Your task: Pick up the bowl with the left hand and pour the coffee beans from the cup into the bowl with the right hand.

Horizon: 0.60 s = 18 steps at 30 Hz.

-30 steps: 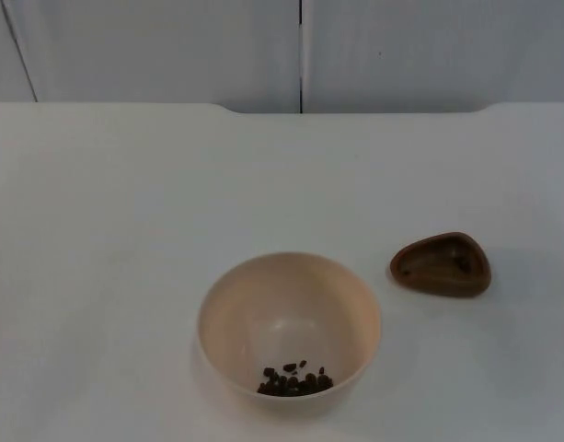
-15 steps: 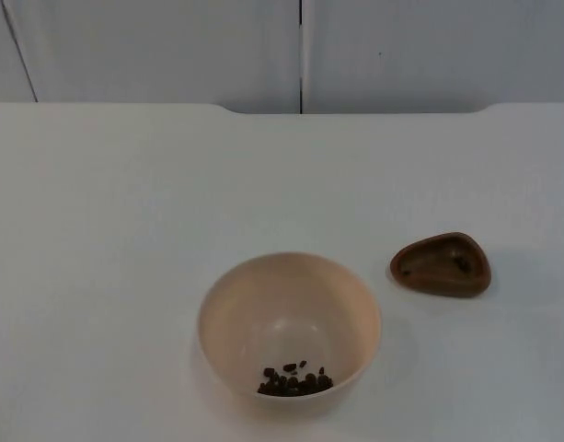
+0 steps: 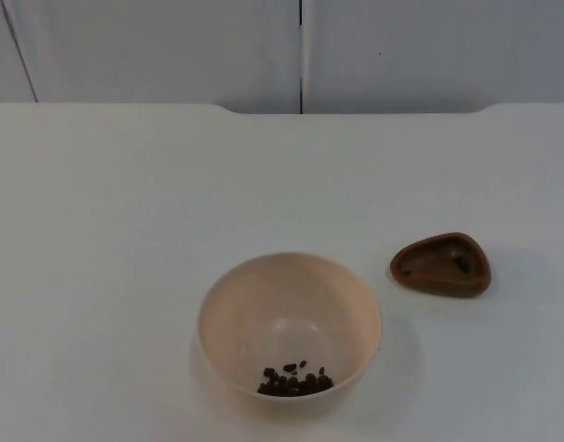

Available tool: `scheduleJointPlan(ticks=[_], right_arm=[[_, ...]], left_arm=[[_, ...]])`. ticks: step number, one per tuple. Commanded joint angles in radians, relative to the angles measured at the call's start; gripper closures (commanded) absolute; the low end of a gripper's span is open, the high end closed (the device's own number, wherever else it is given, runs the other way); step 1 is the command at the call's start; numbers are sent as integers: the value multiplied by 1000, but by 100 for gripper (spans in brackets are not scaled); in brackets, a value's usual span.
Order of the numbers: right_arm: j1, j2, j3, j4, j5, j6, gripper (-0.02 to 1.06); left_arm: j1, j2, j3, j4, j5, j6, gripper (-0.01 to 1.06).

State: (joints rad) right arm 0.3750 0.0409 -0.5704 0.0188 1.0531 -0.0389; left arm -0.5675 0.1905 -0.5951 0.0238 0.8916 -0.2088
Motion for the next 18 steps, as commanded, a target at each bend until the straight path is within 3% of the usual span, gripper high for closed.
scheduleJointPlan(ticks=[1, 9, 18], right_arm=[[-2, -41, 27, 12, 55, -14, 29], [-4, -41, 44, 39, 49, -123, 29], [-4, -41, 54, 36, 31, -118, 29]], left_arm=[[-1, -76, 24, 13, 17, 2, 0], [-1, -191, 54, 20, 41, 24, 0], [-1, -191, 75, 21, 205, 133, 0]])
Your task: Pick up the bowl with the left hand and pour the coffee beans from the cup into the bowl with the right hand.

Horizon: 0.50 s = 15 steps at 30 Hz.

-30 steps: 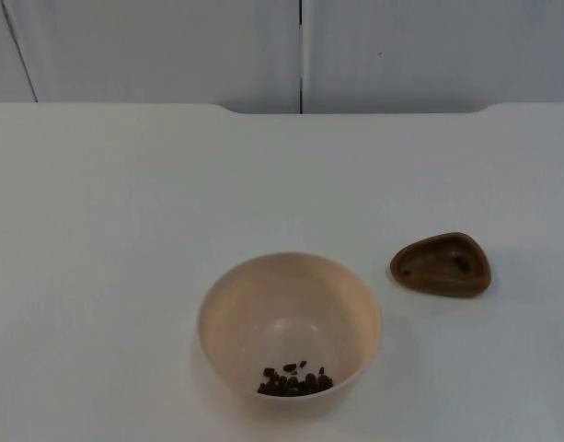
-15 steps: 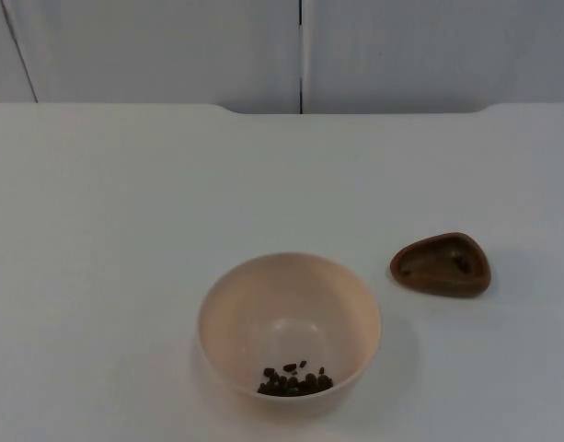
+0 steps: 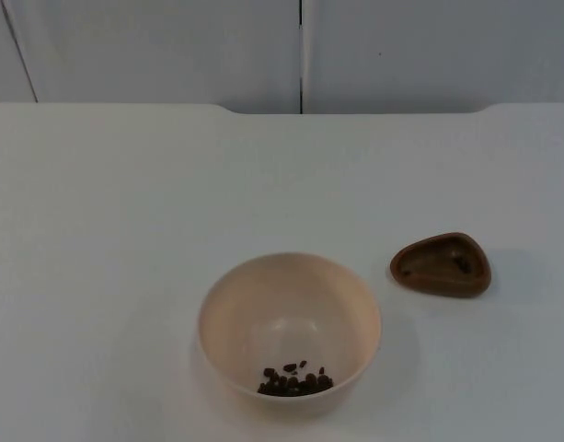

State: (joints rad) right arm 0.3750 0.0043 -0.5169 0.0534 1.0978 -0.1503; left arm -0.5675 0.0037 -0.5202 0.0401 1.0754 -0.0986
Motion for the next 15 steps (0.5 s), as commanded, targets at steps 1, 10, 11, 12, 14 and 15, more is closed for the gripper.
scheduleJointPlan(ticks=[1, 10, 11, 12, 14, 15], right_arm=[[-4, -4, 0, 1, -14, -7, 29], [-4, -4, 0, -35, -18, 57, 29], [-4, -4, 0, -35, -18, 57, 29], [-4, -4, 0, -35, -18, 57, 29], [-4, -4, 0, -35, -18, 57, 29], [-4, -4, 0, -35, -18, 57, 29]], left_arm=[[-1, -4, 9, 5, 28, 35, 0], [-1, -4, 26, 5, -1, 38, 0], [-1, -4, 26, 5, -1, 38, 0], [-1, -4, 26, 5, -1, 38, 0], [-1, -4, 26, 5, -1, 38, 0], [-1, -4, 26, 5, -1, 38, 0]])
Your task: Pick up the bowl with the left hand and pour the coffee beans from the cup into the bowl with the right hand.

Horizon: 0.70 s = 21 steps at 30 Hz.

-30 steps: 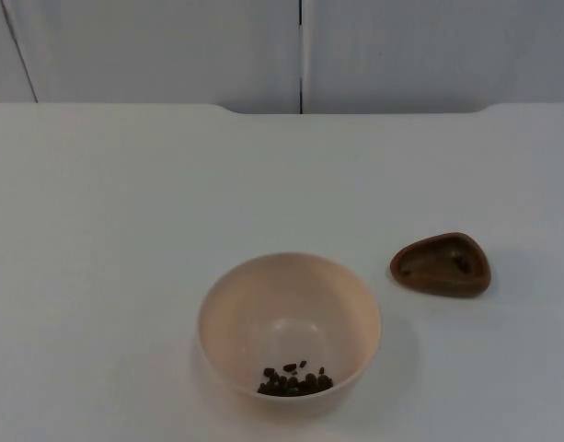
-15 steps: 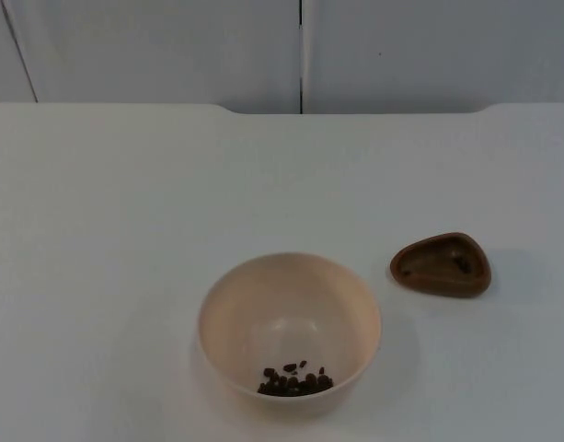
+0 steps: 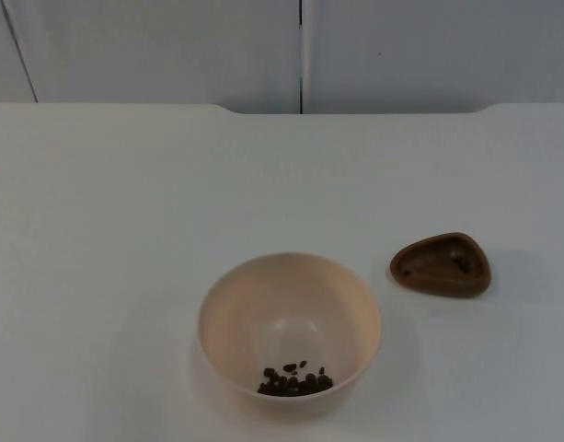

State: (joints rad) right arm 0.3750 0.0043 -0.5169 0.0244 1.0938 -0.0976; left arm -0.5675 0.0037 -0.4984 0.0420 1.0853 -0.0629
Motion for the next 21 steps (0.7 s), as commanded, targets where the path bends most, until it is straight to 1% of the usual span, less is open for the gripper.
scheduleJointPlan(ticks=[1, 11, 13, 16, 17, 18, 21], right_arm=[[-4, -4, 0, -6, -14, 4, 29], [-4, -4, 0, -6, -14, 4, 28], [-4, -4, 0, -6, -14, 4, 22], [-4, -4, 0, -15, -14, 22, 4], [-4, -4, 0, -15, -14, 22, 4], [-4, -4, 0, -24, -14, 37, -1], [-4, -4, 0, -30, -14, 45, -1]], left_arm=[[-1, -4, 5, 3, -11, 3, 0], [-1, -4, 5, 3, -11, 3, 0], [-1, -4, 5, 3, -11, 3, 0], [-1, -4, 5, 3, -11, 3, 0], [-1, -4, 5, 3, -11, 3, 0], [-1, -4, 5, 3, -11, 3, 0], [-1, -4, 5, 3, -11, 3, 0]])
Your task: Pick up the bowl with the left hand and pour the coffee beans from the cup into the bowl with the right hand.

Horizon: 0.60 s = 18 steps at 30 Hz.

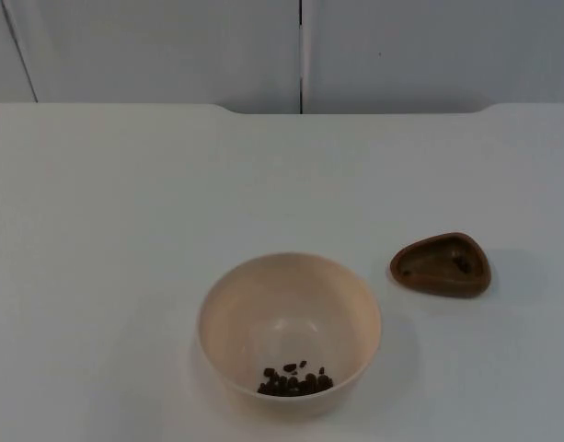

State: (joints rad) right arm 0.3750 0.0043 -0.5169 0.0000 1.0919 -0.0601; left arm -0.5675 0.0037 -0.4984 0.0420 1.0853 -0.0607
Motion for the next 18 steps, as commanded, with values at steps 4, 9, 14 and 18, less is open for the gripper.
scheduleJointPlan(ticks=[4, 9, 14, 18], right_arm=[[-4, -4, 0, -5, -12, 7, -1], [-4, -4, 0, 0, -12, 29, -1], [-4, -4, 0, 8, -14, 29, -1], [-4, -4, 0, 8, -14, 29, -1]], left_arm=[[-1, -4, 5, 3, -11, 1, 0], [-1, -4, 5, 3, -11, 1, 0], [-1, -4, 5, 3, -11, 1, 0], [-1, -4, 5, 3, -11, 1, 0]])
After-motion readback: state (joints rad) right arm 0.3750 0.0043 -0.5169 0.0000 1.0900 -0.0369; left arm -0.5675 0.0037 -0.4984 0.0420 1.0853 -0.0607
